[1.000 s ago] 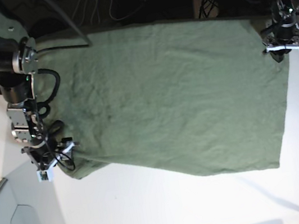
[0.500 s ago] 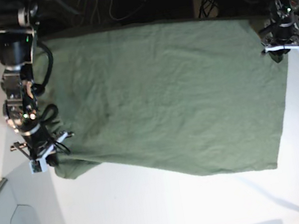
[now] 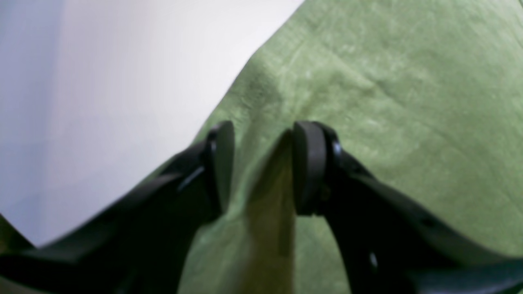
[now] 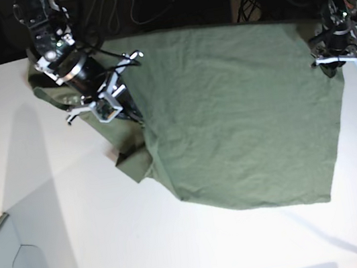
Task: Layout the t-shirt on the table in an organized manner, then fold the t-shirt properly
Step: 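Pull the right gripper's shirt side inward and down along the shirt, then drag the held shirt side with the right gripper toward the hem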
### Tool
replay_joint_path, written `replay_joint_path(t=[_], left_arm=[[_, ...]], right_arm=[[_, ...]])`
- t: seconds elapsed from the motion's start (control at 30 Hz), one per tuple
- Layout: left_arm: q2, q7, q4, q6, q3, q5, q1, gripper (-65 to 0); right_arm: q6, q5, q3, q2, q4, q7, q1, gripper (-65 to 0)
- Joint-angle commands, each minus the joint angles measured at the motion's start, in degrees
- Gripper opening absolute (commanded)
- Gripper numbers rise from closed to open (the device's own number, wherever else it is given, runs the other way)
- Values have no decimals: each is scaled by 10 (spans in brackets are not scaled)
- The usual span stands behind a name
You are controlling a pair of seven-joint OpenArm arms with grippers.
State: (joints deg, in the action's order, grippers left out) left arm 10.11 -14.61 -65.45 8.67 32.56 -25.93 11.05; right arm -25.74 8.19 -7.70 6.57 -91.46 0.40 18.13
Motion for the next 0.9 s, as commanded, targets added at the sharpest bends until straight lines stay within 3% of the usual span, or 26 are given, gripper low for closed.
replay_joint_path(t=[0.0, 0.1, 0.27, 0.4, 0.6, 0.73, 0.87], left_arm=[[2, -20, -1, -3, -1, 1, -5, -412], [2, -20, 0, -3, -1, 1, -9, -412], [2, -20, 0, -3, -1, 1, -10, -412], [1, -20, 0, -3, -1, 1, -10, -412], [0, -20, 0, -3, -1, 1, -10, -412], [-8, -20, 0, -3, -1, 1, -9, -412], [-9, -20, 0, -3, -1, 2, -6, -412]], right_arm=[[-6, -6, -5, 13, -5, 16, 0, -650], [-6, -5, -47, 48, 16, 14, 0, -642], [-6, -5, -94, 86, 7, -20, 7, -452], [-6, -8, -70, 88, -33, -28, 13, -335], [-6, -7, -8, 11, -47, -38, -34, -261], [-6, -7, -3, -39, 2, -121, -118, -256], [-6, -7, -3, -65, 90, -196, -207, -256]])
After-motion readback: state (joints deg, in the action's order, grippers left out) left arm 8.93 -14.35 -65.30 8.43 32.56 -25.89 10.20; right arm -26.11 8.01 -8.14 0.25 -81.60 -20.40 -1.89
